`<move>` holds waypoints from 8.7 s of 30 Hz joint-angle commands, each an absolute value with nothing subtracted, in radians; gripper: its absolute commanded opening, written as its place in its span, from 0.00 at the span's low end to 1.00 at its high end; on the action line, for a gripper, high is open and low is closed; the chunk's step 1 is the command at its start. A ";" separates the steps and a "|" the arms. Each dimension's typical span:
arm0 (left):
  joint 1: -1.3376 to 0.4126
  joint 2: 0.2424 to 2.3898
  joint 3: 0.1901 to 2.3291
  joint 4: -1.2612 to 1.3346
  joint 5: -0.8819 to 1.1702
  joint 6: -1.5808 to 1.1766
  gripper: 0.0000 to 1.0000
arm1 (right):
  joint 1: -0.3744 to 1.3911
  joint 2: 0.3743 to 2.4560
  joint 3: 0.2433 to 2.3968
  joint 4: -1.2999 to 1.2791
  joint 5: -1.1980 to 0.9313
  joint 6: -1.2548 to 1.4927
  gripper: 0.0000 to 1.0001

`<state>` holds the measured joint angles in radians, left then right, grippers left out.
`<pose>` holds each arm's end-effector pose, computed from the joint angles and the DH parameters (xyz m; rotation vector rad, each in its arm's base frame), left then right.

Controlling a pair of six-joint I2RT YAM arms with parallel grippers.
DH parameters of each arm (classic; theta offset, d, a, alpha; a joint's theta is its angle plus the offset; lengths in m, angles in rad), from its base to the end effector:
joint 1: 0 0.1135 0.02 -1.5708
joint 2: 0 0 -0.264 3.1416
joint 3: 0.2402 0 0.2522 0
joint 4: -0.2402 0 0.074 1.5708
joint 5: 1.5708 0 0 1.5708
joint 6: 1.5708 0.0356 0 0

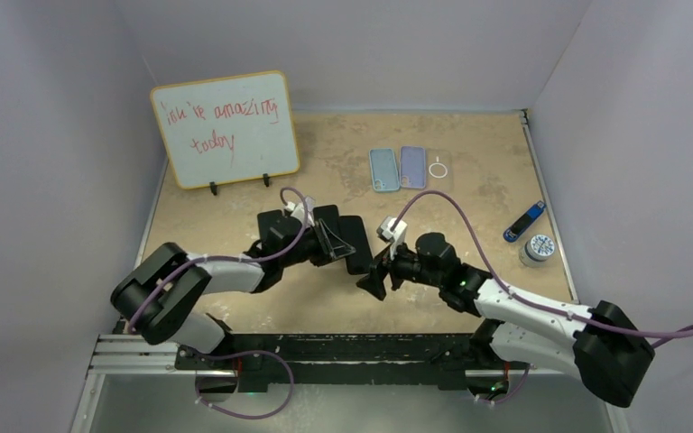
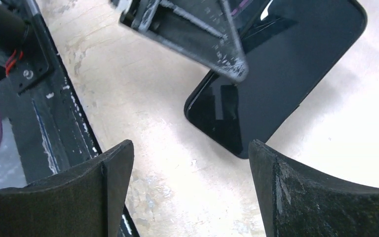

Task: Take the phone out of the phone case
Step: Remove the phone case from the phone.

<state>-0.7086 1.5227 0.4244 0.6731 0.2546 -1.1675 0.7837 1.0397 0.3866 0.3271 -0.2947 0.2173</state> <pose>0.1999 -0.1832 0.1416 -0.3369 2.2741 -1.3650 0.1483 0.1624 0.2053 -0.7589 1.8499 0.9435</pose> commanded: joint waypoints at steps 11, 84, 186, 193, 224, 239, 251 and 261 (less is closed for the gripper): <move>-0.566 1.230 0.571 0.322 0.443 -0.953 0.00 | 1.016 0.983 0.402 0.485 0.035 -0.337 0.77; -0.662 1.340 0.442 0.658 0.575 -1.256 0.00 | 1.159 1.362 0.459 1.046 0.408 -0.677 0.40; -0.705 1.399 0.218 1.528 0.380 -1.332 0.00 | 0.640 1.238 0.269 1.231 -0.544 1.034 0.50; -0.723 1.410 0.212 1.515 0.367 -1.305 0.00 | 0.637 1.255 0.295 1.282 -0.555 1.050 0.41; -0.892 1.784 0.340 1.303 0.281 -1.234 0.52 | 0.594 0.852 0.249 0.240 -0.324 0.711 0.00; -0.922 1.461 0.368 0.790 0.073 -0.979 0.62 | 0.590 0.915 0.259 0.353 -0.323 0.870 0.00; -0.964 1.318 0.341 0.703 -0.046 -0.857 0.61 | 0.552 0.898 0.202 0.616 -0.308 1.174 0.00; -0.968 1.319 0.297 0.787 -0.060 -0.893 0.60 | 0.551 0.787 0.123 0.677 -0.229 1.303 0.00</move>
<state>-0.9604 1.3346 0.3080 0.7223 -0.0387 -0.8970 0.5552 0.8516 0.1127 0.5556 -0.2779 1.2392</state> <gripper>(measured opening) 0.611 0.048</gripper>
